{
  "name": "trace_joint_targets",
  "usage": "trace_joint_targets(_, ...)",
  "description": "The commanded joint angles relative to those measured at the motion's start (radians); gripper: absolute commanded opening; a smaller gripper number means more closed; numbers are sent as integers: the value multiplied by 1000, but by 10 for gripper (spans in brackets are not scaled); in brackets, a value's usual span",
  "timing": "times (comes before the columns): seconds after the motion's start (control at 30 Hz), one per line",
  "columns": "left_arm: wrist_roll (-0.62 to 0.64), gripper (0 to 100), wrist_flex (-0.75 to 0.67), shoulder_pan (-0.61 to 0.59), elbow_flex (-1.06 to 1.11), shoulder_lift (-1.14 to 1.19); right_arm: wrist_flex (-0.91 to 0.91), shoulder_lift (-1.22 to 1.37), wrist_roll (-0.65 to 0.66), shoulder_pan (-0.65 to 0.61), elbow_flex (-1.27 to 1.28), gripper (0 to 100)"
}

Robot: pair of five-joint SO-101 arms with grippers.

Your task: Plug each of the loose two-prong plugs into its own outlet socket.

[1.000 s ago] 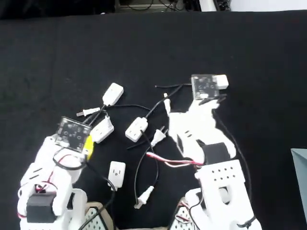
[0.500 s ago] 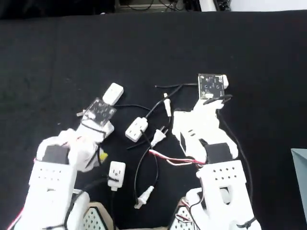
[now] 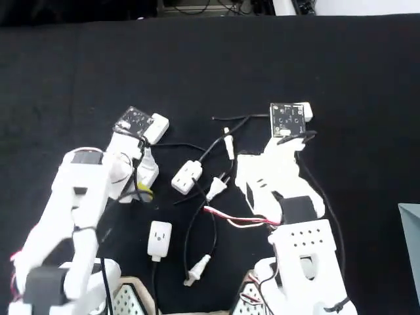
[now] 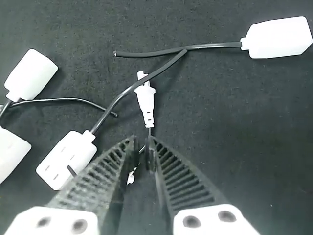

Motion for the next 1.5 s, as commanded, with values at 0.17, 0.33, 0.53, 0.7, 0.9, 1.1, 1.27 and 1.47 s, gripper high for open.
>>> trace_joint_targets(0.17,17,333,-17,-7,-156,195,-18,-15,-9,12,-4,43)
trace_joint_targets(0.33,17,224,-98,-2,-153,244,-18,-15,-9,12,-2,43)
trace_joint_targets(0.53,17,93,-146,13,-128,249,-18,-15,-9,12,-2,43)
trace_joint_targets(0.7,15,29,-143,56,-130,249,-18,-15,-9,12,-2,43)
trace_joint_targets(0.9,18,28,-114,30,-166,169,-17,-15,-9,12,-2,43)
trace_joint_targets(1.1,78,28,-35,-51,-320,48,-17,-15,-8,12,-2,43)
trace_joint_targets(1.27,94,28,-28,-62,-498,152,-17,-15,-8,12,-2,43)
trace_joint_targets(1.47,94,28,-29,-41,-774,436,-20,-15,-3,11,7,43)
